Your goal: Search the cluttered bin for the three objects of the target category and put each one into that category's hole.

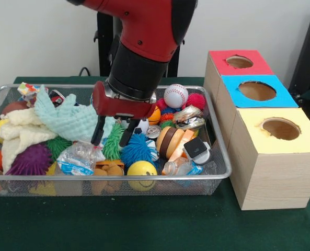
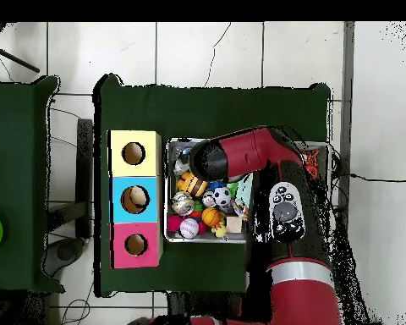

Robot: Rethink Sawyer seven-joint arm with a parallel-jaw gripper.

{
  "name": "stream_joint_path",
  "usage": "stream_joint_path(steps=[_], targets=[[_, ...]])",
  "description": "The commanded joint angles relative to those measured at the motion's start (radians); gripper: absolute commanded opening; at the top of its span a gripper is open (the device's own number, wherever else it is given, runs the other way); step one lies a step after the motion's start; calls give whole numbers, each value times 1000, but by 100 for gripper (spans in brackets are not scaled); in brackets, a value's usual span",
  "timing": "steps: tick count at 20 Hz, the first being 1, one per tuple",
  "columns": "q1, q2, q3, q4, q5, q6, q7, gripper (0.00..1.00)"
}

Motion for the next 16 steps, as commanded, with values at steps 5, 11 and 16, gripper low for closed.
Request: stream_joint_path(steps=[5,11,16], targets=[[8,-25,-60,91,-14,33,58,100],[-26,10,-87,109,-50,-123,96,100],[-3,13,-133,156,-42,-206,167,100]])
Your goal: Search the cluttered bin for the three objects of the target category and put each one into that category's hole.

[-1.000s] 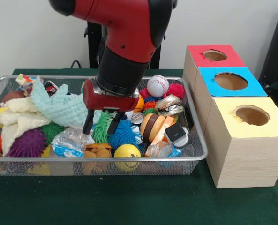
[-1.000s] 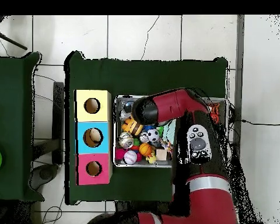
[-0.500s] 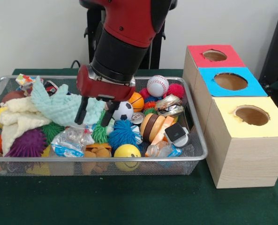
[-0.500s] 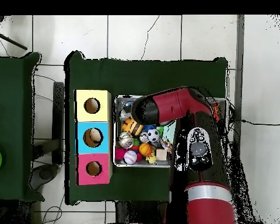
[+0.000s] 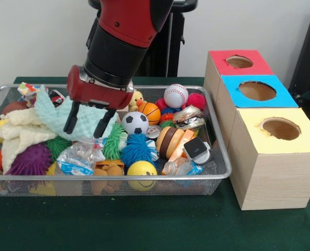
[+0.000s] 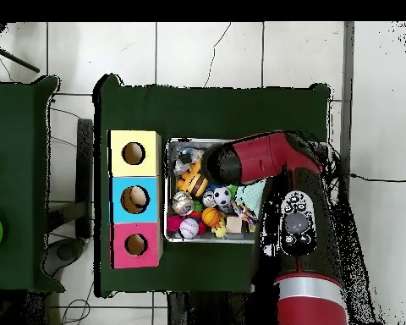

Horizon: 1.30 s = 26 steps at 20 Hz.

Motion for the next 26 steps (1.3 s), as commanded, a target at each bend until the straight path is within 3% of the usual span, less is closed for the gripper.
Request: stream_joint_path(steps=[1,9,13,19,26], targets=[[-6,43,-53,152,-37,-158,173,100],[24,61,-85,186,17,-200,188,100],[9,59,-57,214,73,-130,152,100],[7,69,-60,233,102,-126,144,100],[-25,111,-32,237,102,-225,129,100]])
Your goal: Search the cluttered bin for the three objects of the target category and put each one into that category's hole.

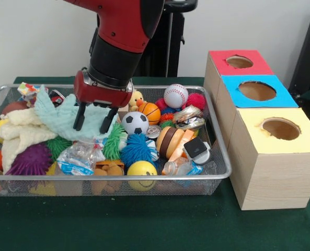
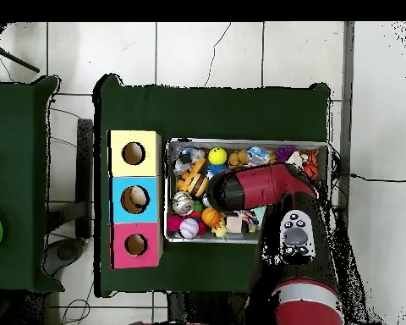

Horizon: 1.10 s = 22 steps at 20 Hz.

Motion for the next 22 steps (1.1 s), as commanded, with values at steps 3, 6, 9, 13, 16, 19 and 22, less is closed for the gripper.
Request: stream_joint_path(steps=[3,6,9,13,16,19,22], targets=[[-59,110,75,56,25,-68,95,100],[-72,117,88,46,23,-78,79,100],[-76,124,92,40,26,-85,83,100],[-80,127,97,33,35,-78,80,100],[-79,128,104,31,46,-67,79,100],[-69,116,103,28,59,-37,75,100],[-67,109,116,19,72,-3,54,100]])
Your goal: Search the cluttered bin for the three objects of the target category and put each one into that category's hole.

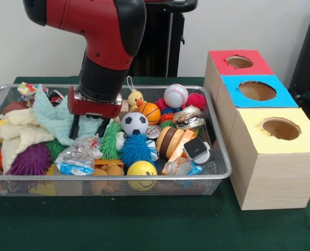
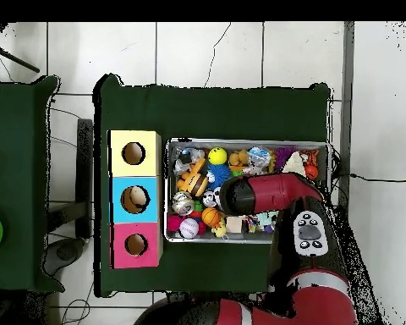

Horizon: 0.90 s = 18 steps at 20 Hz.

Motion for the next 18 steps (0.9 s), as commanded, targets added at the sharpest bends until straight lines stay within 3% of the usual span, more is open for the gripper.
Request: stream_joint_path(steps=[1,5,9,13,18], targets=[[-3,37,110,8,52,51,47,100],[-38,11,168,42,79,53,0,100],[-66,-60,237,86,116,137,-85,100],[-74,-100,268,85,117,169,-114,100],[-58,-175,257,73,119,291,-138,100]])
